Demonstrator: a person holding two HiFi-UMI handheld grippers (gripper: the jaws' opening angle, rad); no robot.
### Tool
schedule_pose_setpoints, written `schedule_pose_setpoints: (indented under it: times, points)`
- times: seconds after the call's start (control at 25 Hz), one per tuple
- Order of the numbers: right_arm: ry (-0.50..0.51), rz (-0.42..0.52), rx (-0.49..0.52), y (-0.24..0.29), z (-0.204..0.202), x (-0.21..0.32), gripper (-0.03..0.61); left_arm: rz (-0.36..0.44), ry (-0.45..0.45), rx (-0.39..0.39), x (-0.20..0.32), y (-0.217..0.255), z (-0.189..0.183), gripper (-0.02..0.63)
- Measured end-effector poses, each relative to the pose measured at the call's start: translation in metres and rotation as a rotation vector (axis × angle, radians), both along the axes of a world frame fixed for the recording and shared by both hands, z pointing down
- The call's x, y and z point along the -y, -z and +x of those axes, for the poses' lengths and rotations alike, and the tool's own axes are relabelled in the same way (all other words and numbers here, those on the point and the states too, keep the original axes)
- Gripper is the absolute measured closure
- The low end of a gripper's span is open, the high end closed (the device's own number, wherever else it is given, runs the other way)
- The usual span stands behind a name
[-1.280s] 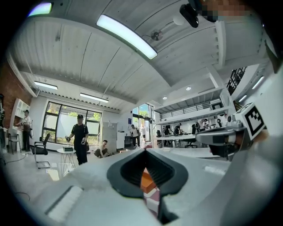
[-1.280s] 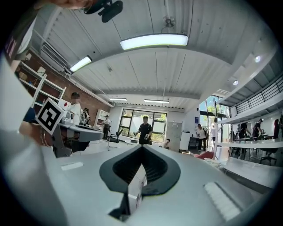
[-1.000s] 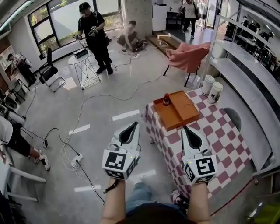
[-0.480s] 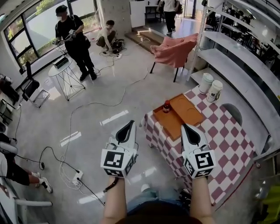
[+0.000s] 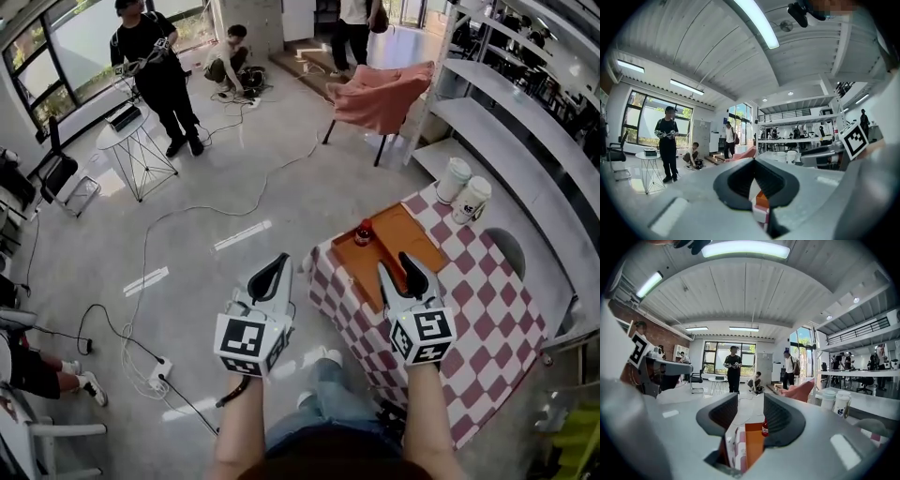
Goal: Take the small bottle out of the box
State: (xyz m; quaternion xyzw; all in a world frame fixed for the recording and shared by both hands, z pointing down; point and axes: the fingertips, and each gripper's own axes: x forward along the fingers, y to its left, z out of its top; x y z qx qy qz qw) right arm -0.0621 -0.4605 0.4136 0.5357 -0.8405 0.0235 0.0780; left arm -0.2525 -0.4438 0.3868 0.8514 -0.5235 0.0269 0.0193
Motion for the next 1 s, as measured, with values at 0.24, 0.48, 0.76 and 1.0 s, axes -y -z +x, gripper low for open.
schedule_pose_setpoints:
  times: [0.24,0.48,0.76,1.0]
  points:
    - [0.008,-0.087,-0.036,-0.045,0.000,0.059,0.394,-0.038,0.027,0.001,0.039,-0.016,-0.001,0.614]
    - [0.028,-0.189,-0.063,-0.094,0.000,0.111,0.393,-0.086,0.027,0.020,0.076,-0.038,0.009,0.614]
    - [0.023,-0.289,-0.063,-0.144,-0.001,0.155,0.394,-0.139,0.039,0.067,0.111,-0.053,0.017,0.614]
    - [0.019,-0.351,-0.088,-0.175,-0.003,0.178,0.403,-0.178,0.033,0.101,0.126,-0.077,0.021,0.614]
